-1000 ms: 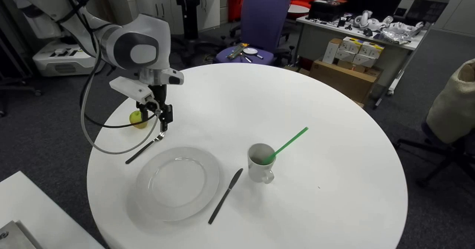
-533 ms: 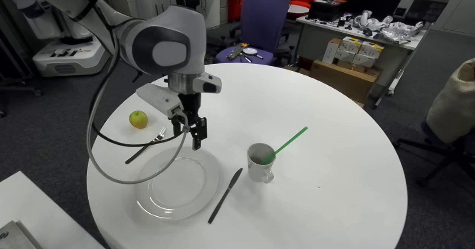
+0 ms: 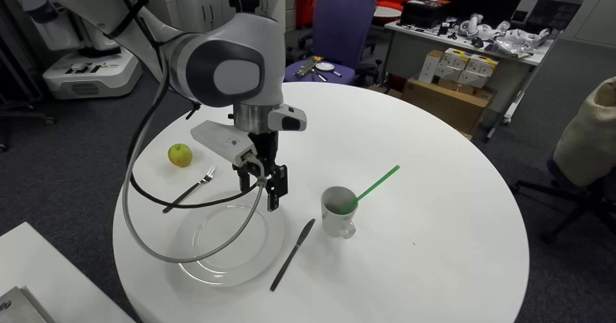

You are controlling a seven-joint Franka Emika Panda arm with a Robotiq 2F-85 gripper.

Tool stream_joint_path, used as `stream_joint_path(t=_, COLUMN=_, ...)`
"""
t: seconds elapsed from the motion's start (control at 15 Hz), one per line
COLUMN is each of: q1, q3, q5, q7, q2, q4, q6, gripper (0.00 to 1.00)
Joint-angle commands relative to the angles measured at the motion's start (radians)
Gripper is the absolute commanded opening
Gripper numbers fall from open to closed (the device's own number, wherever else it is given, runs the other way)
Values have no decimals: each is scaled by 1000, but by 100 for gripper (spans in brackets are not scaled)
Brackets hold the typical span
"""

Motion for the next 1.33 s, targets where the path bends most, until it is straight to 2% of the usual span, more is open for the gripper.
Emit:
stream_joint_path(t=0.0, q1=-5, q3=9, q5=-1, q7=1, q2=0, q4=1, q6=-2, gripper=100)
stream_joint_path(t=0.33, q1=-15, q3=1, q5=0, q7=-13, q2=-18, q4=-6, q6=-10, gripper=100)
stream_joint_path(t=0.8, q1=-57, q3=-29, q5=22, q7=-25, q2=42, q4=56, q6=-8, gripper=100)
stream_joint_path(t=1.13, q1=-78, q3=-45, q5=-50, q7=-139, q2=126, q4=147, q6=-55, gripper=100)
stream_joint_path(t=1.27, q1=-92, q3=-43, q5=-63, q7=-222, q2=166, q4=186, q6=-76, gripper=73)
